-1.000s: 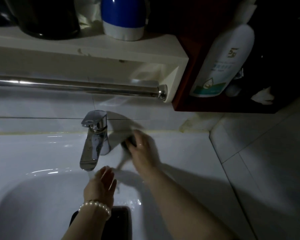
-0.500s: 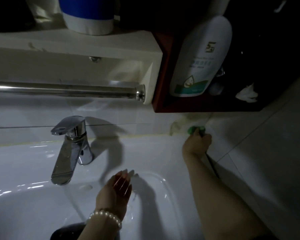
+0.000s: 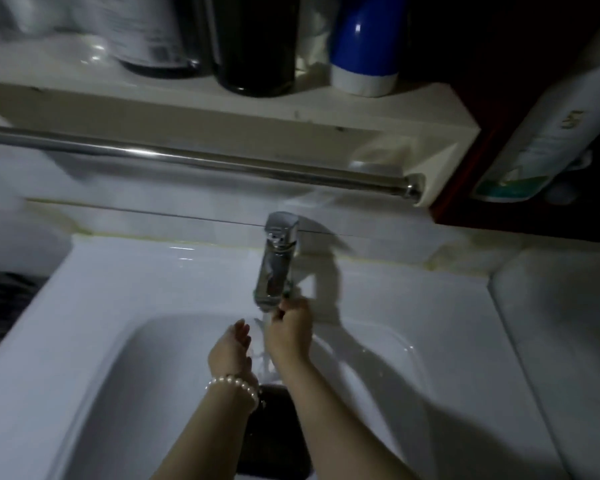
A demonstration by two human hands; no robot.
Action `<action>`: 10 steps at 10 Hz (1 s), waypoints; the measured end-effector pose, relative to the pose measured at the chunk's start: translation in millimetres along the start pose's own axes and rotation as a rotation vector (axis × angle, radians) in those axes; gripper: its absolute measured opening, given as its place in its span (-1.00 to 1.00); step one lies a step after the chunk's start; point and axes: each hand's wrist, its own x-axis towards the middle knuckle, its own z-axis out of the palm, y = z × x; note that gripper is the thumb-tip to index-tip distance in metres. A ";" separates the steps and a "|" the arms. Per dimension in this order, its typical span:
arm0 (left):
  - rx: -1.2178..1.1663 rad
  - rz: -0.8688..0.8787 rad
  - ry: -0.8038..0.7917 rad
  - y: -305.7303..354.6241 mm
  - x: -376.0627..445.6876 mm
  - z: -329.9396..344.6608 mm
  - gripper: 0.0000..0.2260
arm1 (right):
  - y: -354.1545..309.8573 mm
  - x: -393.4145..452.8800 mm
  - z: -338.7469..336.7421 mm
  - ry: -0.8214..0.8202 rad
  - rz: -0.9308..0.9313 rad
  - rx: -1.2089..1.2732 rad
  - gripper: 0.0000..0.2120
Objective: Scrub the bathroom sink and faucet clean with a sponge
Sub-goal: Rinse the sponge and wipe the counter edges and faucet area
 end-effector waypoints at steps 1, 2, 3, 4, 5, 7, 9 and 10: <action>0.164 0.131 -0.012 10.2 0.6 -21.6 -0.76 | -2.3 -33.9 18.1 -0.116 0.392 0.534 -0.83; 0.294 0.192 -0.097 11.2 -6.9 -35.2 -0.73 | 5.7 -47.3 14.9 -0.243 0.745 1.039 -0.71; 0.365 0.283 -0.186 2.8 -18.6 -31.8 -0.68 | 11.5 -51.6 -3.4 -0.253 0.820 1.227 -0.59; 0.612 0.337 -0.278 -12.8 -29.4 -16.2 -0.86 | 10.3 -51.0 -36.1 -0.195 0.758 1.166 -0.63; 0.980 0.357 -0.532 -40.4 -44.6 6.9 -0.72 | 21.1 -47.3 -84.5 0.083 0.528 0.864 -0.77; 1.071 0.301 -0.812 -109.8 -103.1 58.8 -0.69 | 105.0 -77.4 -209.4 0.458 -0.087 -0.268 -0.78; 1.136 0.258 -0.844 -147.0 -111.8 70.6 -0.75 | 156.0 -84.2 -256.8 0.421 0.046 -0.297 -0.72; 1.073 0.251 -0.860 -150.0 -107.4 87.7 -0.77 | 140.1 -27.2 -267.2 0.457 -0.078 -0.353 -0.75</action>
